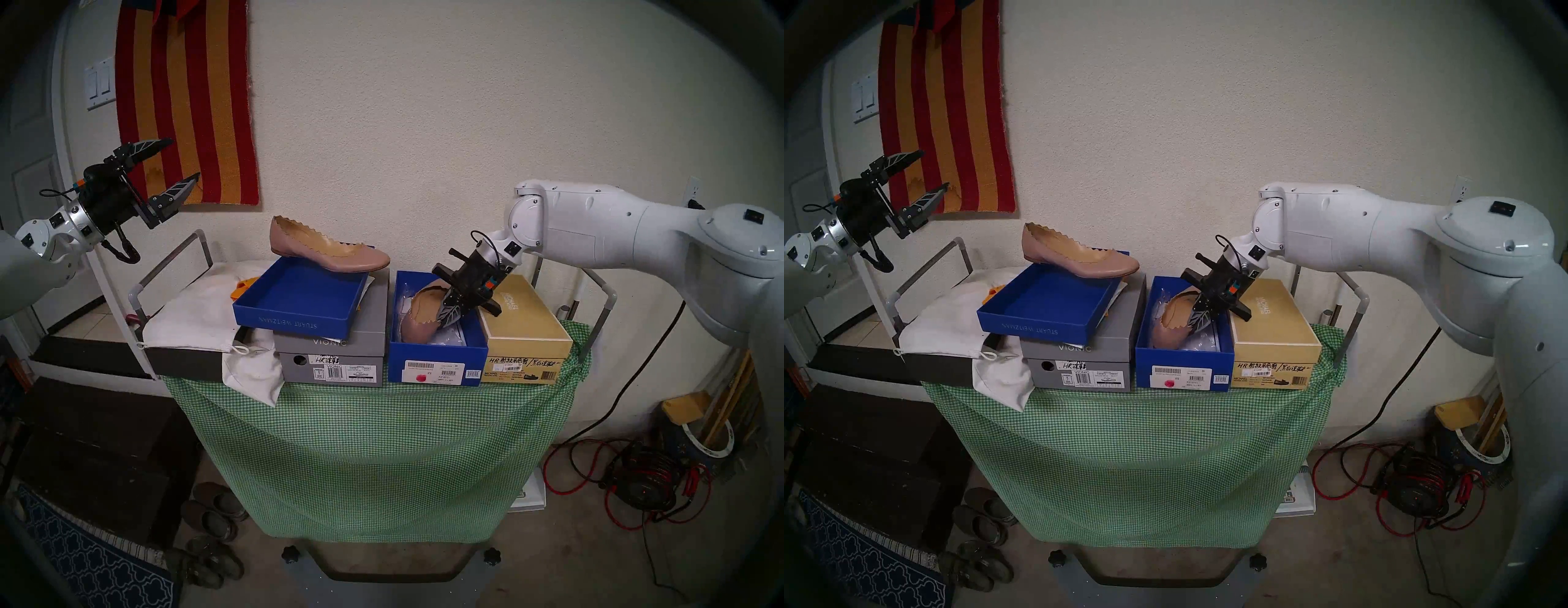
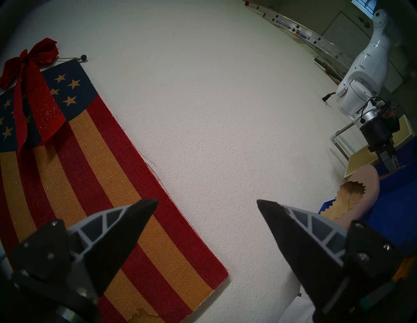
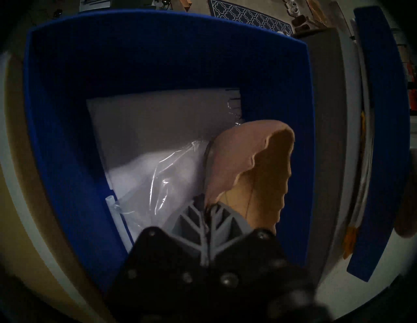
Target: Put shoes into shoe box
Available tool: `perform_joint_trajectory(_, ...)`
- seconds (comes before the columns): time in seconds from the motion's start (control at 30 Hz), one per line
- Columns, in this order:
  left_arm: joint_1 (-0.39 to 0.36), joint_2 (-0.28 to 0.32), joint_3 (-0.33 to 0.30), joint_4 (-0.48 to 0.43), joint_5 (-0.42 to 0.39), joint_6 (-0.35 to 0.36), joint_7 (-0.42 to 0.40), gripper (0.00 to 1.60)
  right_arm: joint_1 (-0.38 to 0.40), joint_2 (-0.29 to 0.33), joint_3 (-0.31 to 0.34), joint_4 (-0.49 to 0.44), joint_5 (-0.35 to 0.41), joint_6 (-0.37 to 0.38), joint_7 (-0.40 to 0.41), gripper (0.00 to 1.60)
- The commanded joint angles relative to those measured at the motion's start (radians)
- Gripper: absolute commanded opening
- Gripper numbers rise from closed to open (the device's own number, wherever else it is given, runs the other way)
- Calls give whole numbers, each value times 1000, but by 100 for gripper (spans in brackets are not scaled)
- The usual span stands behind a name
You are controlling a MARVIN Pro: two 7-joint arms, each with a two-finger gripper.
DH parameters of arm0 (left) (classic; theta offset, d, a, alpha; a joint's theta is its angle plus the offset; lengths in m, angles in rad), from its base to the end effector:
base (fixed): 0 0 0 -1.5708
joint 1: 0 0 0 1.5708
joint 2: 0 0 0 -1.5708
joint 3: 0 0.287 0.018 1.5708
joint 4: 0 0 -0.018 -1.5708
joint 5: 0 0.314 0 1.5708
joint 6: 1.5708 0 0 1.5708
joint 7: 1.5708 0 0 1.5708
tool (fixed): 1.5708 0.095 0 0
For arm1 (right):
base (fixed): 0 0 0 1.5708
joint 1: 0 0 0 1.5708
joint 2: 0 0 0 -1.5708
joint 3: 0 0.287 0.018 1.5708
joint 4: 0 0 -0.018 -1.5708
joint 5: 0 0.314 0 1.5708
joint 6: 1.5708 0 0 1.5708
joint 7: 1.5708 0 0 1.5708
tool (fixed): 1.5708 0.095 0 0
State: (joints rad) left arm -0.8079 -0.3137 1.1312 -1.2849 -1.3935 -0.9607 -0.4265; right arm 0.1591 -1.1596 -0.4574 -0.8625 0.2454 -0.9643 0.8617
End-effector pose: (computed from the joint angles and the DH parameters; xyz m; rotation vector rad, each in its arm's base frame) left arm 0.4456 0.2733 0.0122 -1.3627 1.2239 -2.5137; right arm 0.5636 0.0450 -0.1028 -0.3685 -2.9914 -0.7703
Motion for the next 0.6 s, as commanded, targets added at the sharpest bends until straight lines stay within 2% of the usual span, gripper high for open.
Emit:
perform_joint_trajectory(0.0,-3,-2,-3,0,-2,1,2,160,-88,-66,-33,93,-3,4,27,67)
perform_joint_trajectory(0.03,-3,-2,-3,0,-2,1,2,160,-89,-70,-29,109,4,4,24,105)
perform_joint_trajectory(0.07,-3,-2,-3,0,-2,1,2,160,-83,-67,-18,116,12,4,23,157)
perform_joint_trajectory(0.17,-3,-2,-3,0,-2,1,2,160,-47,-38,6,95,51,4,49,160)
perform_joint_trajectory(0.3,-3,-2,-3,0,-2,1,2,160,25,32,20,12,92,4,85,160)
perform_joint_trajectory(0.37,-3,-2,-3,0,-1,1,2,160,56,65,25,-18,97,4,75,160)
perform_joint_trajectory(0.4,-3,-2,-3,0,-1,1,2,160,68,60,16,-7,104,4,70,160)
perform_joint_trajectory(0.5,-3,-2,-3,0,-1,1,2,160,107,118,31,-58,100,4,53,160)
perform_joint_trajectory(0.53,-3,-2,-3,0,-1,1,2,160,106,96,29,-24,102,4,51,160)
perform_joint_trajectory(0.57,-3,-2,-3,0,-1,1,1,160,127,121,28,-48,104,4,35,160)
